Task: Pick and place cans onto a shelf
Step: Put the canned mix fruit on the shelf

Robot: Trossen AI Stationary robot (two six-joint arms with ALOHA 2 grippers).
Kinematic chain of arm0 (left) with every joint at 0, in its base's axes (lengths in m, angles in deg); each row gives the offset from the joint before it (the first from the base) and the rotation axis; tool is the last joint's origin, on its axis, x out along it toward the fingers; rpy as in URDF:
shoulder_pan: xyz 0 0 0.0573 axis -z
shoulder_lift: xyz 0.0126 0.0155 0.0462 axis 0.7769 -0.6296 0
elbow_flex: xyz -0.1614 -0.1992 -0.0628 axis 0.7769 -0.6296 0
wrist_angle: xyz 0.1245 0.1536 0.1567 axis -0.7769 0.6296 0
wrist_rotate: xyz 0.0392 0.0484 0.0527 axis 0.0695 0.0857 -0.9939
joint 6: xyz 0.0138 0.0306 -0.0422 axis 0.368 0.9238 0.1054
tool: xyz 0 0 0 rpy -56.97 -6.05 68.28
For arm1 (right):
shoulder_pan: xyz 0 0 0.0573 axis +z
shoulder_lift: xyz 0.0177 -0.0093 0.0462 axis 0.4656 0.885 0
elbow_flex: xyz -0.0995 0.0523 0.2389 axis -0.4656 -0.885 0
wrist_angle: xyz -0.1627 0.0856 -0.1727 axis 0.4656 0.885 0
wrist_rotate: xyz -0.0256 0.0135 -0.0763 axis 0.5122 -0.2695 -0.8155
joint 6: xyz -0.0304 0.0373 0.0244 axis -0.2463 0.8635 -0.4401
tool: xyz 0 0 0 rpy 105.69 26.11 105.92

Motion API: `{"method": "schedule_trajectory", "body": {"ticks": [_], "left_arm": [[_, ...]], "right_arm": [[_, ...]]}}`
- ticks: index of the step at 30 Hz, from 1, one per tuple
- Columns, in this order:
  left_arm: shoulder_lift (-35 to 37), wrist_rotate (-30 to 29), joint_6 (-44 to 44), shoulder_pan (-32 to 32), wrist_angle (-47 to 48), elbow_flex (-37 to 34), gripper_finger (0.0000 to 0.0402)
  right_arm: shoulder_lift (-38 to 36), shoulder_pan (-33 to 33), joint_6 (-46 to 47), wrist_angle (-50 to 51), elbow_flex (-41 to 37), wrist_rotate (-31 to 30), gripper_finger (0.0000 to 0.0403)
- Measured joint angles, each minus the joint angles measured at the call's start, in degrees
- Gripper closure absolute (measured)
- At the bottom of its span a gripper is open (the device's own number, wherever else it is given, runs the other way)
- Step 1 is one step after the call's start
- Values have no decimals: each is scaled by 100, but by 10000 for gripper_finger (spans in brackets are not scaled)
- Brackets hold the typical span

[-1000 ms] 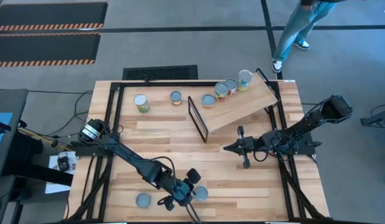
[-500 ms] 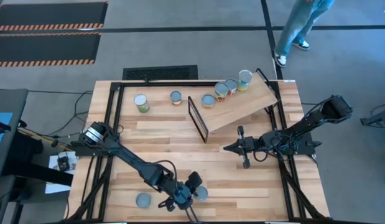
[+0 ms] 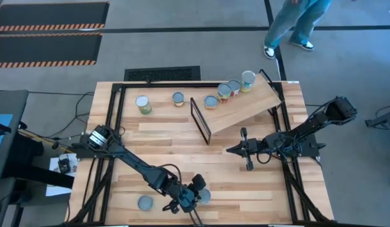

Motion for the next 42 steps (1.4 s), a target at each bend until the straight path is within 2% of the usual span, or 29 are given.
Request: {"method": "schedule_trajectory", "body": {"ticks": [4,9,12,19,27,31,42], "left_arm": [[132,-49,-144,-6,227,-4,388],[412,-119,-525,-158,354,-13,398],[463,-170,-884,-391,170,-11,399],[373,49,-1865,-1176,418,-16,401],[377,223,-2090,-1751,351,-11,401],[376,587,-2169,-1964,349,-11,401],[360,680,-2141,-2045,350,-11,366]], "right_arm": [[0,0,0,11,0,4,392],[0,0,0,9,0,6,392],[0,1,0,1,0,6,392],[0,1,0,-6,0,8,392],[0,2,0,-15,0,8,392],[0,0,2,-15,0,8,392],[0,0,2,-13,0,10,392]]}}
